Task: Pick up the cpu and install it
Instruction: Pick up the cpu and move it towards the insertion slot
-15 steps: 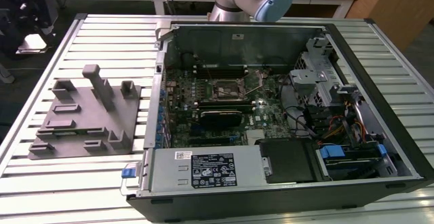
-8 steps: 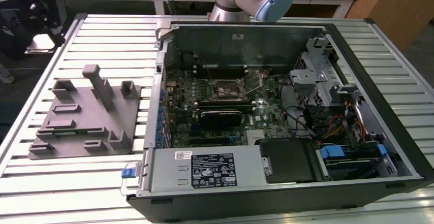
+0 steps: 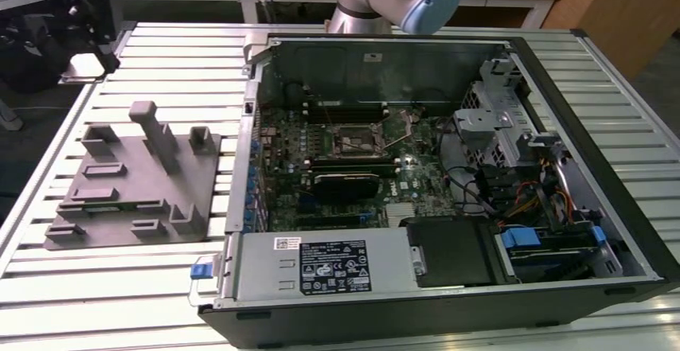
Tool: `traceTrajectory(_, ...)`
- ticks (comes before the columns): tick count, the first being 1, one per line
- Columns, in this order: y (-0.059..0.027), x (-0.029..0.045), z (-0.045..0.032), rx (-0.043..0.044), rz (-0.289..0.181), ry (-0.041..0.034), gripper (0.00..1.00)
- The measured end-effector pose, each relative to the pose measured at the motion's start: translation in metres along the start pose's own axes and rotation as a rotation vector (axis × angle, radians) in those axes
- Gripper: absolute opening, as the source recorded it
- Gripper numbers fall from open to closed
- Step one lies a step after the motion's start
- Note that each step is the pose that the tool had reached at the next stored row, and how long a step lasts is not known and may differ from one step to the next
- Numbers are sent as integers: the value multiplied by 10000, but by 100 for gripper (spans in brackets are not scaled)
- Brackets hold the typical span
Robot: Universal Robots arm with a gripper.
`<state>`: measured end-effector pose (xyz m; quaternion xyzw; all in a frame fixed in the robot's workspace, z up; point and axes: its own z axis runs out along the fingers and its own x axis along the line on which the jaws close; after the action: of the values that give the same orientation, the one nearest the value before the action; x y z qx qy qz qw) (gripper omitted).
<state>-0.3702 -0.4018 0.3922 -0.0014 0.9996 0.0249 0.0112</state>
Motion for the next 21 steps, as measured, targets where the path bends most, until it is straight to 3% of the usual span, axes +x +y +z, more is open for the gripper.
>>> traceTrajectory(21, -1, -353, 8, 0, 0, 0, 54)
